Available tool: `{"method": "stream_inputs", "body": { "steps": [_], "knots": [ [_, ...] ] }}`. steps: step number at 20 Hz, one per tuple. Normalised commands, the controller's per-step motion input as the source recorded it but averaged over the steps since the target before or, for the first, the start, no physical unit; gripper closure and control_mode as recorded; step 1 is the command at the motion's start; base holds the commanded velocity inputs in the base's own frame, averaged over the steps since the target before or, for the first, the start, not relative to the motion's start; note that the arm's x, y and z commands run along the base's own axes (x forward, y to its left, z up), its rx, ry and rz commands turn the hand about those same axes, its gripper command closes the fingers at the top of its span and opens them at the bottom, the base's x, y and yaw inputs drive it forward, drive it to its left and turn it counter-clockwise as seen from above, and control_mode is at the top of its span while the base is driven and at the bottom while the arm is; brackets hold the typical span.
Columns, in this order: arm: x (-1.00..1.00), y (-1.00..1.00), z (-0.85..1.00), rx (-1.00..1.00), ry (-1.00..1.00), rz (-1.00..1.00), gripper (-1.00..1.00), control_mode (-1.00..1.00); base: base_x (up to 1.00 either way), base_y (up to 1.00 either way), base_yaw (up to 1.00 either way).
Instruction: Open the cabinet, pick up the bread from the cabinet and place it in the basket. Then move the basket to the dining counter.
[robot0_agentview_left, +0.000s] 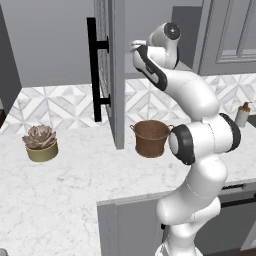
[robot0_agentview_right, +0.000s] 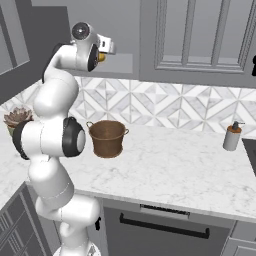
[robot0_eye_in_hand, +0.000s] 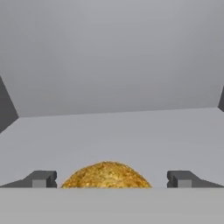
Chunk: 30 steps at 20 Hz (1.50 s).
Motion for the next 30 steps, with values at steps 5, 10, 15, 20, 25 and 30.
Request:
{"method": "stream_inputs", "body": {
  "steps": [5,10,15,20,25,30],
  "knots": [
    [0.08,0.07,-0.17,0.02,0.0,0.0,-1.0,-1.0,0.0,0.0,0.0],
    [0.1,0.0,-0.35,0.03,0.02,0.0,-1.0,-1.0,0.0,0.0,0.0],
    [0.14,-0.01,-0.39,0.0,0.02,0.0,-1.0,-1.0,0.0,0.0,0.0],
    [-0.05,-0.03,-0.6,0.0,0.01,0.0,-1.0,-1.0,0.0,0.0,0.0],
    [0.12,-0.05,-0.39,0.0,0.0,0.0,-1.0,-1.0,0.0,0.0,0.0],
    [0.21,-0.01,-0.28,0.0,0.0,0.0,-1.0,-1.0,0.0,0.0,0.0]
  ]
}}
